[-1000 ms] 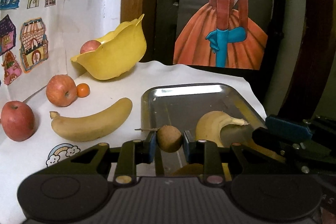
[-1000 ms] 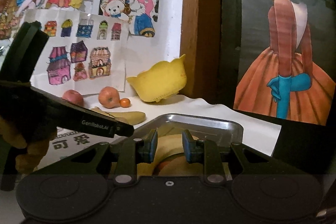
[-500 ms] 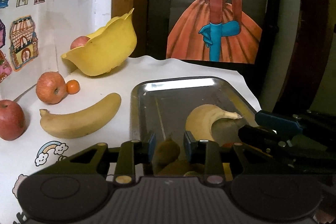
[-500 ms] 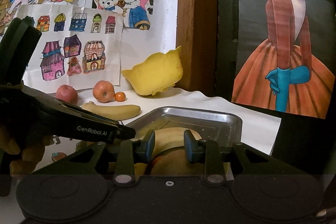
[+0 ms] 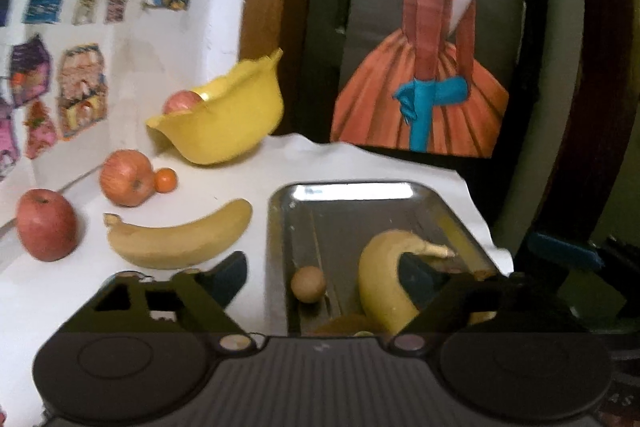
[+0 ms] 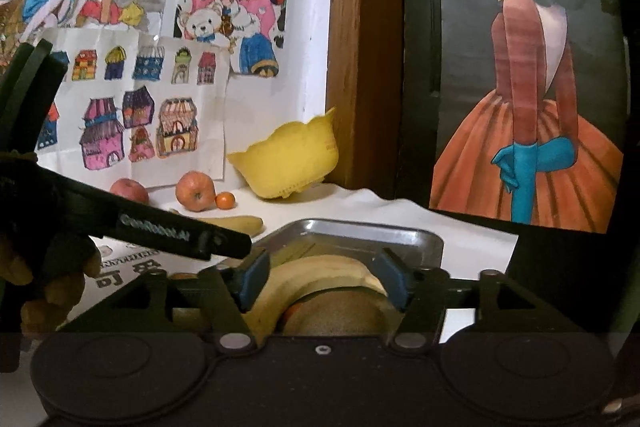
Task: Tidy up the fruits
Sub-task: 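Lower the tomato into the tray and open the right tool while the left tool releases the pear, then lift both tools away from the metal tray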
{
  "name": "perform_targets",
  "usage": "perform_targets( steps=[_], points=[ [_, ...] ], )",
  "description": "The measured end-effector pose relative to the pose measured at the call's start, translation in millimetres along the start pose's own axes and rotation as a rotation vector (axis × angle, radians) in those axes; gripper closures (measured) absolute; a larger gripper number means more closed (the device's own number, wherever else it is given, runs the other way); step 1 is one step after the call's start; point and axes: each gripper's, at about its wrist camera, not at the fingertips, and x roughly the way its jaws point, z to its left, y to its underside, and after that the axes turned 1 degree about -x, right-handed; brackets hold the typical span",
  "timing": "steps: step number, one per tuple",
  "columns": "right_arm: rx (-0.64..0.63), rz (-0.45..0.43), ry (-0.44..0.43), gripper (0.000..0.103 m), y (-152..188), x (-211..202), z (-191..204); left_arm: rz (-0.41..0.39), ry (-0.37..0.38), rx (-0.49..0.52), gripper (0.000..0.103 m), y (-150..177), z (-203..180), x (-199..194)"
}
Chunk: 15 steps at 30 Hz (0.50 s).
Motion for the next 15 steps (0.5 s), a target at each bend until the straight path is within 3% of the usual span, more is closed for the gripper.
perform_targets(
  steps=[8,12,15],
  points=[
    [-0.033,-0.051,-0.018,0.017,-15.8,-50.8,15.3,-0.080,-0.040,-0.045,0.001,3.5,9.0,-60.4],
    [-0.047,-0.091,-0.032,0.004,-25.4,-84.6,29.1,-0.117,-0.060,-0.056,0.001,8.9,12.0,-101.3],
    [-0.043,-0.111,-0.057,0.001,-29.2,-110.4,39.6,-0.141,-0.080,-0.066,0.000,18.0,15.6,-134.8]
  ],
)
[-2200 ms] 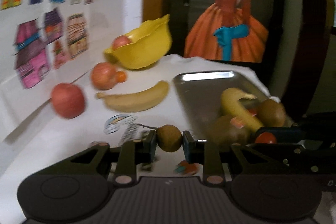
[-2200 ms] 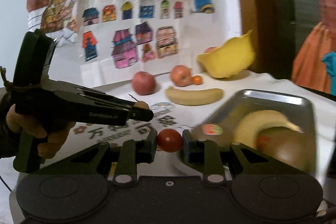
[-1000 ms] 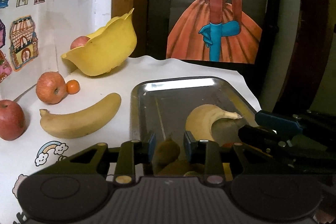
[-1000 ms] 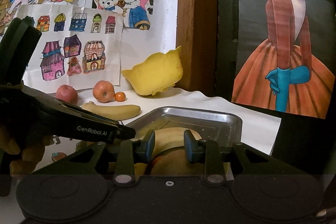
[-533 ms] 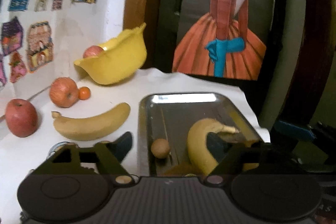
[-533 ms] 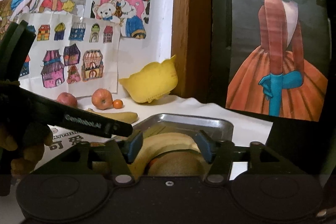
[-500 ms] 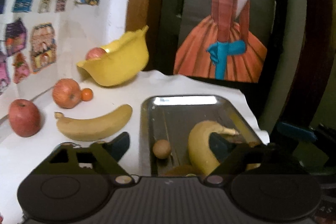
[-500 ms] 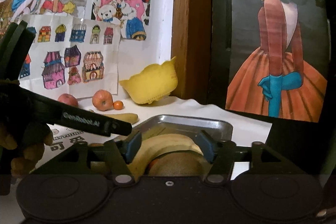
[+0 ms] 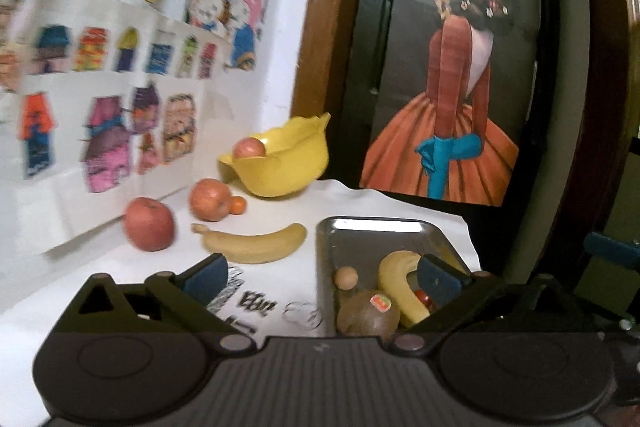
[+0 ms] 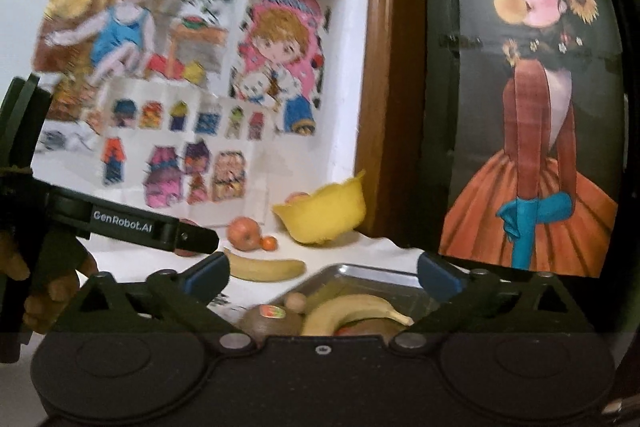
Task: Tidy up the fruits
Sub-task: 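Lift both tools away from the metal tray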
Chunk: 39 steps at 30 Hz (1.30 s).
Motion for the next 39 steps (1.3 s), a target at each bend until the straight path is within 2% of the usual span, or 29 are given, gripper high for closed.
perform_targets(
  steps=[5,10,16,21,24,29,32,37,39],
  points=[
    [0.015,-0.001,-0.042,0.001,-3.0,-37.8,23.4,-0.007,-0.065,-0.005,0.000,14.7,10.9,-54.3],
    [0.059,0.002,-0.054,0.001,-2.7,-76.4,43.1,-0.013,-0.092,-0.040,0.000,35.2,22.6,-106.4],
    [0.140,0.017,-0.002,0.001,0.5,-132.0,66.0,-0.033,-0.102,-0.078,0.000,58.0,30.9,-169.3],
    [0.144,0.040,0.047,0.001,9.2,-178.8,91.4,-0.053,-0.113,-0.068,0.000,78.7,33.4,-226.5],
    [0.166,0.050,0.053,0.001,21.1,-194.3,103.4,-0.048,-0.123,-0.067,0.000,89.5,35.1,-246.8],
    [0.270,0.046,0.051,0.001,38.4,-199.8,106.2,0.002,-0.129,-0.057,0.000,97.3,40.6,-250.0],
    [0.329,0.042,0.045,0.001,47.9,-191.7,99.0,0.017,-0.122,-0.090,0.000,98.3,48.2,-239.4],
    [0.380,0.062,0.004,0.001,62.5,-145.6,63.8,0.023,-0.086,-0.174,0.000,96.6,63.4,-198.2],
    [0.446,0.075,-0.063,0.001,71.8,-120.1,40.2,0.026,-0.068,-0.199,0.000,94.2,69.6,-174.8]
  ],
)
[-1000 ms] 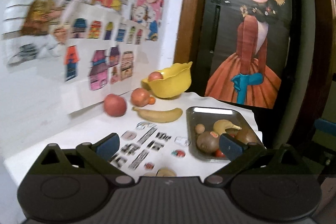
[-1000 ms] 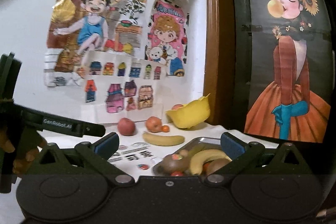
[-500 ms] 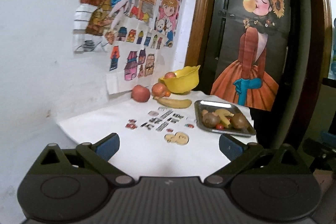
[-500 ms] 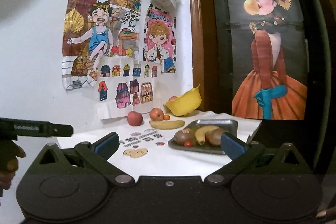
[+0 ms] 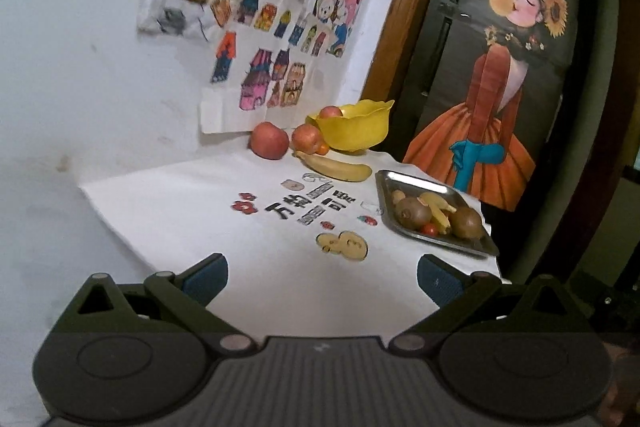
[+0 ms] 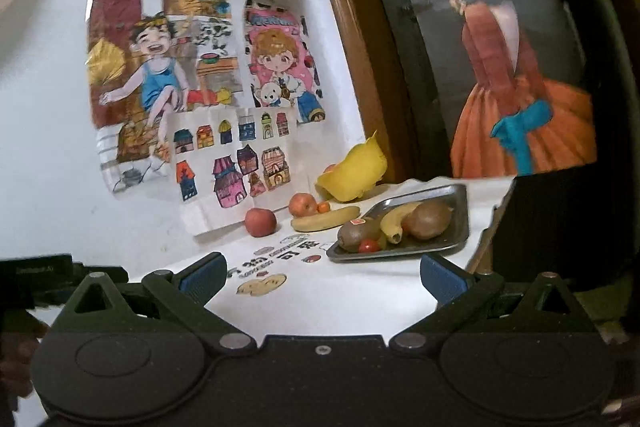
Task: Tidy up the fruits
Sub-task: 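Lift both tools away from the metal tray, then move both tools toward the red apple and banana beside the yellow bowl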
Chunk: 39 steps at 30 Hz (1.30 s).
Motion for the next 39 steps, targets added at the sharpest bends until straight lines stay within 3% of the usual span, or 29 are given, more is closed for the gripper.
perform_targets(
  steps=[3,5,9,12,16,21,30,34,39],
  points=[
    [0.089,0.049,-0.114,0.001,-11.5,38.4,-42.5,0.047,0.028,-0.036,0.000,-14.0,3.8,36.9],
    [0.084,0.071,-0.144,0.001,-26.1,60.5,-63.3,0.082,0.031,-0.064,0.000,-30.1,1.5,57.8],
    [0.014,0.183,-0.138,0.001,-61.0,98.6,-86.9,0.116,0.019,-0.084,0.000,-65.8,-11.3,86.6],
    [0.080,0.279,-0.153,0.001,-75.9,118.8,-104.5,0.165,-0.030,-0.079,0.000,-83.9,-28.5,100.6],
    [0.178,0.419,-0.127,0.001,-91.6,127.5,-117.9,0.279,-0.099,-0.075,0.000,-105.7,-56.0,113.7],
    [0.123,0.564,-0.085,0.001,-136.7,120.8,-126.8,0.367,-0.186,-0.142,0.000,-136.5,-85.3,119.8],
    [0.020,0.610,-0.085,0.001,-262.9,125.7,-128.4,0.369,-0.299,-0.243,0.000,-220.0,-133.4,105.0],
    [0.008,0.590,-0.077,0.001,-279.3,159.6,-111.7,0.356,-0.362,-0.203,0.000,-241.2,-121.4,121.9],
    [-0.045,0.615,-0.120,0.001,-260.7,228.5,-77.3,0.389,-0.396,-0.161,0.000,-231.3,-74.9,181.1]
  ],
)
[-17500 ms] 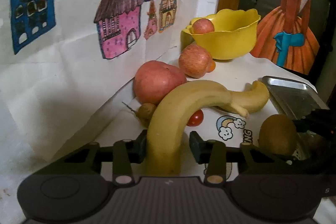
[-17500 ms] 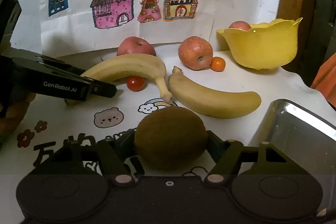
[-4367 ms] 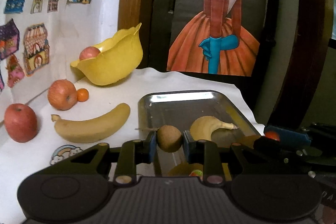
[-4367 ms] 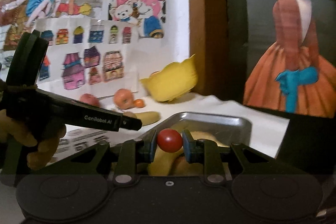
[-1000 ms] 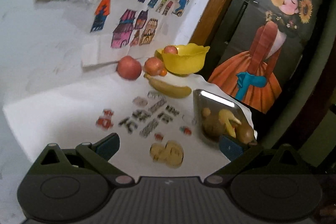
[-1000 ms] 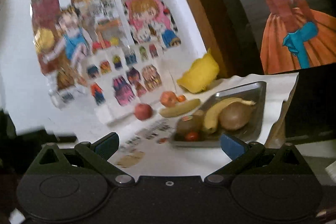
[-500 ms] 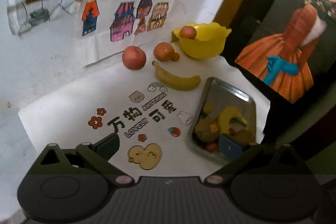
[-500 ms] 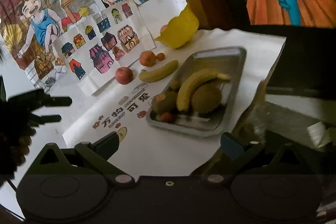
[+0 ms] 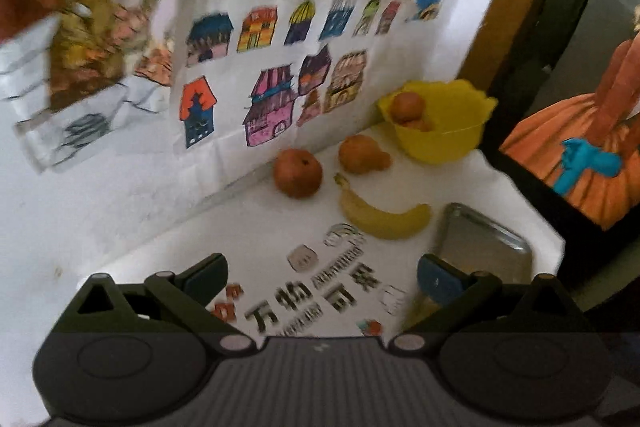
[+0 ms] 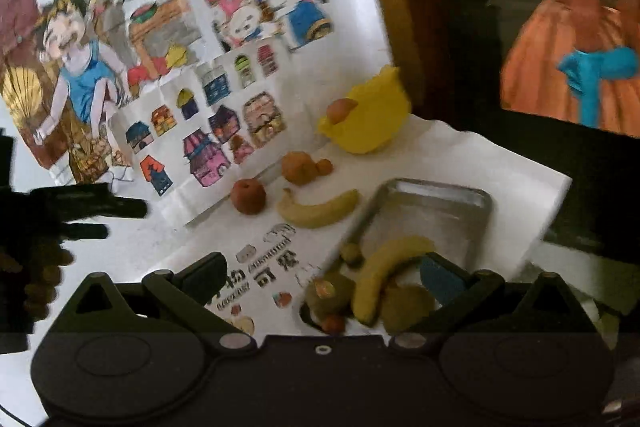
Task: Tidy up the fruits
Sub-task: 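Move both tools toward the red apple and banana beside the yellow bowl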
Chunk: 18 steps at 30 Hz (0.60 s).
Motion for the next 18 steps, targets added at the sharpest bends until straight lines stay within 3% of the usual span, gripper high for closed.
perform_targets(
  steps=[4,10,18],
  points=[
    [-0.145,0.064,-0.045,0.001,-22.0,58.5,16.9,-0.005,0.041,0.009,0.000,-17.9,11.1,59.2],
    [-0.396,0.135,-0.101,0.001,-47.0,144.2,19.3,-0.050,0.079,0.127,0.000,-32.8,11.2,135.2],
    [-0.509,0.255,-0.143,0.003,-51.1,240.1,28.5,-0.032,0.067,0.157,0.000,-34.1,19.8,197.8]
  ],
)
